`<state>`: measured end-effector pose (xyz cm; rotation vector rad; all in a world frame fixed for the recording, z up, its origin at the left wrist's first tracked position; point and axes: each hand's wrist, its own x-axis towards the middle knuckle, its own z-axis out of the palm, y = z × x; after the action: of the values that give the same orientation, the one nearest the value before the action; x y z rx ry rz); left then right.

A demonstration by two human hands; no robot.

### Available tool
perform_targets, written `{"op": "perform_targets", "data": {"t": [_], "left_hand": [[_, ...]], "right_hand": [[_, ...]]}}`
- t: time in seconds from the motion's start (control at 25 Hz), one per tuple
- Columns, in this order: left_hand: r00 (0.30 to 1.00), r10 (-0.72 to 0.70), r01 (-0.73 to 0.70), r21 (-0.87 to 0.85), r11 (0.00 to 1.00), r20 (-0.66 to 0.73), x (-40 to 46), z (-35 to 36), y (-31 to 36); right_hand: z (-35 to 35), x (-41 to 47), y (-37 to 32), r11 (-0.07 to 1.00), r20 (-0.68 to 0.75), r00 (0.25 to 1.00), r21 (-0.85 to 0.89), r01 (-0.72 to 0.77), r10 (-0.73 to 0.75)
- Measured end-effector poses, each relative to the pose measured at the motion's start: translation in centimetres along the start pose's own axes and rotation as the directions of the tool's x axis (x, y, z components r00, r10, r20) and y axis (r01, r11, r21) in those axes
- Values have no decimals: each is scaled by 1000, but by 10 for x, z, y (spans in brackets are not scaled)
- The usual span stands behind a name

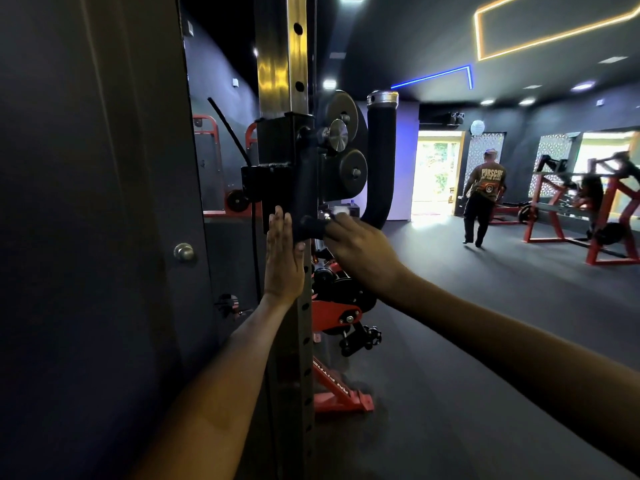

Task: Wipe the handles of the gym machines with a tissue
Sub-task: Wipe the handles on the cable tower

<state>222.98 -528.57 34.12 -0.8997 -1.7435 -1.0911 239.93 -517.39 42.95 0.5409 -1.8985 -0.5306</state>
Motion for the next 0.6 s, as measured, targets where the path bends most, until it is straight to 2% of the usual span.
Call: {"op": "perform_targets", "data": {"t": [0.08,0.2,0.24,0.28,0.32,0.36,0.4,0.44,0.48,0.56,0.6], "left_hand": [[1000,-27,27,4,1000,5,-1,-1,2],[1000,-23,23,9,1000,6,-1,-3,3],[1000,-17,17,9,1000,11,-1,-2,3],[1000,-17,17,10,1000,16,0,-2,3],[1000,-21,21,9,1000,17,-1,-2,4],[1000,-27,27,4,1000,9,-1,0,4],[1000,-30,30,-2,1000,-4,-2,1,4],[999,-28,27,-9,1000,-22,-2,2,4],[999,-22,21,-17,1000,-36,-2,4,3],[999,-18,17,-31,999,-50,-4,5,3],[998,-22,20,-33,999,-53,-4,5,4]], "right_hand": [[12,4,-2,999,20,1000,39,23,-24],[4,-32,14,993,-21,993,-13,114,-114],[-1,-49,18,998,-26,997,2,69,-69],[-6,-67,21,996,-49,996,48,-72,74],[-12,-81,23,948,-82,948,112,-299,308],[-17,-91,26,829,-130,825,204,-521,551],[-23,-94,27,692,-176,675,299,-657,717],[-26,-89,27,593,-222,553,386,-707,803],[-27,-76,26,568,-270,501,449,-690,822],[-28,-39,17,635,-352,530,480,-605,771],[-24,-21,7,653,-345,559,478,-587,754]]}}
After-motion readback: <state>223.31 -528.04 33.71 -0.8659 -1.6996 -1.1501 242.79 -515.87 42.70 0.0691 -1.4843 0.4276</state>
